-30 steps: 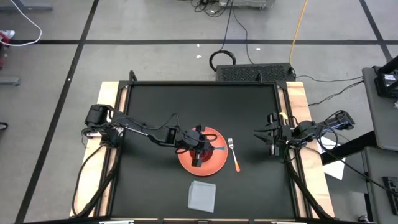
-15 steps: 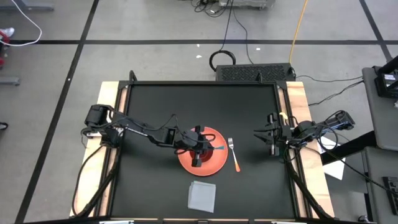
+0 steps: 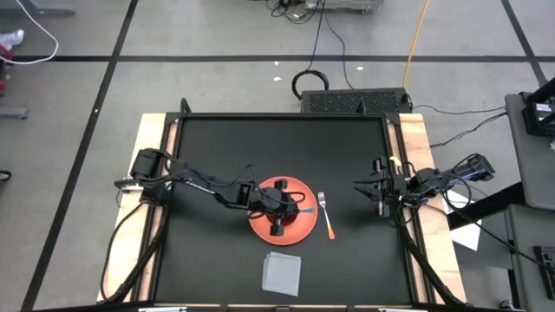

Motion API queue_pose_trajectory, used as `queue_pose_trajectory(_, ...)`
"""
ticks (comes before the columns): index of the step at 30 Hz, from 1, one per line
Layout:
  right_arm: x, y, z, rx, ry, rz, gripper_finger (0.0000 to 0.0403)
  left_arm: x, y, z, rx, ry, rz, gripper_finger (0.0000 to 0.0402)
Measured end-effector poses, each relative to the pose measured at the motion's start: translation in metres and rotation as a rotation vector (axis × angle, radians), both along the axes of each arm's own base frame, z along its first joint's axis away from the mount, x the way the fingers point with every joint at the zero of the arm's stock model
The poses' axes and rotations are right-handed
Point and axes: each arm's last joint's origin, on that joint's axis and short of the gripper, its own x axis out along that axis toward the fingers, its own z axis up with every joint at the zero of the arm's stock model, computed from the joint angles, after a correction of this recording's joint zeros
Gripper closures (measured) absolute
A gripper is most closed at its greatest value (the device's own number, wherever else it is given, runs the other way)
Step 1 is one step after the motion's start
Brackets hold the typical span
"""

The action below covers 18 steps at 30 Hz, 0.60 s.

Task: Set table place
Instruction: Put the blue spoon into the brown bowl

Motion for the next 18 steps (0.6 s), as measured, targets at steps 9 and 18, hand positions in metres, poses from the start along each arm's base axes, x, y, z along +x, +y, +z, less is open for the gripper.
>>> queue_pose_trajectory(9,0.0,0.0,-0.0001,-0.002,0.001,0.0,0.0335,0.0003,-0.0034,-0.0014,-0.001,0.001,-0.033,0.0397)
queue_pose_trajectory(18,0.0001,0.0,-0.0002,-0.001,0.001,0.0,0.0335,0.0,-0.0046,-0.0015,0.008,0.002,-0.045,0.0364)
